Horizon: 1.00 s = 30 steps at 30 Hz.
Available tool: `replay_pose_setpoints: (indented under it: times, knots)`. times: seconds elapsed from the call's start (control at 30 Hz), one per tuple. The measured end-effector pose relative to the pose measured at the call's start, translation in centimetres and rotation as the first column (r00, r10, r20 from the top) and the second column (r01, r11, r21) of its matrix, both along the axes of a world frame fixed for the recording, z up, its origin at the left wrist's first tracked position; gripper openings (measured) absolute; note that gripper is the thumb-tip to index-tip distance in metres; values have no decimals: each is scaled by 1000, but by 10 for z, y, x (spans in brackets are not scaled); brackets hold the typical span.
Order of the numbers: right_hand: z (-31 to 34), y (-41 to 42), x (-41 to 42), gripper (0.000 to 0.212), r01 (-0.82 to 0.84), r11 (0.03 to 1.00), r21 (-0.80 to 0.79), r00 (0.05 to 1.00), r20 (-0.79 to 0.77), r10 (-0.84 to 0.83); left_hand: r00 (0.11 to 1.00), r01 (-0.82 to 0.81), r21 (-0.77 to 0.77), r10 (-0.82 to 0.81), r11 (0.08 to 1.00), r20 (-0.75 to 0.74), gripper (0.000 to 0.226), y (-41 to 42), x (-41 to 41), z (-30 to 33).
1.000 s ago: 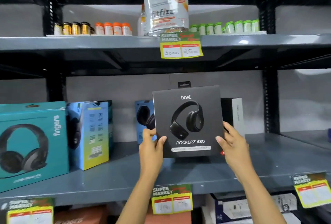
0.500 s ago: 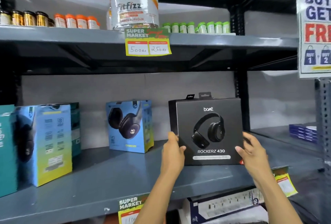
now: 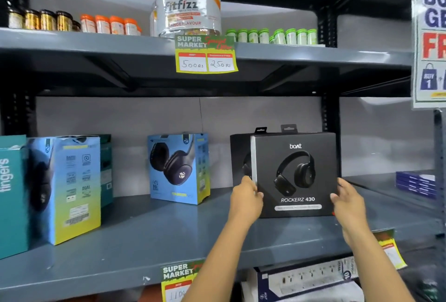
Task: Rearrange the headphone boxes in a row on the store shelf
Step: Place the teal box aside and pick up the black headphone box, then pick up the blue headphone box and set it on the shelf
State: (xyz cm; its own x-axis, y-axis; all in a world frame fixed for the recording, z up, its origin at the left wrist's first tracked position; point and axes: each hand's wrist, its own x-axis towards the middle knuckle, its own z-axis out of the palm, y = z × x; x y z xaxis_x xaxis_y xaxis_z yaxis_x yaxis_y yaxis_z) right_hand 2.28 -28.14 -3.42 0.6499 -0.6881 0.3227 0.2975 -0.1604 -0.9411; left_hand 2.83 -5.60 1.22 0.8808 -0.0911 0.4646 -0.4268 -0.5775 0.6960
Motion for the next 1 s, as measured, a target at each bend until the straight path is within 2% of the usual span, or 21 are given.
replay_pose_setpoints:
  times: [0.07, 0.13, 0.23, 0.3, 0.37, 0.43, 0.5, 0.57, 0.63, 0.73, 0.8, 0.93, 1.0]
  knots:
    - [7, 17, -13, 49, 176, 983, 45, 981, 70, -179, 989, 54, 14, -55, 998, 138, 10, 38, -8, 3]
    - [19, 51, -26, 47, 261, 965, 29, 944, 204, -261, 945, 65, -31, -51, 997, 324, 10, 100, -22, 2]
    - [37, 133, -38, 46, 166, 980, -109, 912, 394, -111, 836, -71, -95, 112, 993, 537, 19, 210, -37, -12]
    - [46, 201, -39, 47, -4, 977, -211, 889, 448, 100, 788, -202, -177, 268, 963, 555, 24, 267, -38, -22]
    - [51, 275, -38, 51, -222, 919, -324, 861, 377, 341, 736, -314, -283, 420, 906, 531, 24, 305, -36, -26]
    - [49, 338, -29, 58, -436, 790, -432, 813, 188, 551, 699, -356, -340, 489, 871, 522, 33, 321, -29, -24]
    - [44, 396, -15, 84, -589, 650, -480, 750, -26, 660, 706, -350, -389, 513, 852, 488, 39, 329, -23, -23]
    - [39, 443, -3, 106, -690, 571, -445, 701, -212, 681, 758, -285, -470, 496, 835, 423, 44, 332, -23, -23]
    - [36, 472, 8, 110, -719, 561, -410, 688, -307, 658, 809, -218, -512, 447, 831, 381, 56, 328, -24, -24]
    - [31, 499, 15, 94, -733, 591, -336, 678, -293, 674, 830, -209, -534, 437, 819, 346, 65, 329, -27, -23]
    - [27, 506, 17, 90, -719, 595, -359, 692, -285, 663, 841, -211, -539, 433, 816, 326, 68, 333, -26, -23]
    - [29, 503, 16, 99, -703, 630, -330, 707, -226, 670, 845, -196, -499, 404, 844, 350, 61, 332, -26, -23]
    - [33, 494, 16, 90, -702, 637, -320, 708, -210, 674, 847, -197, -505, 405, 840, 344, 60, 331, -27, -22]
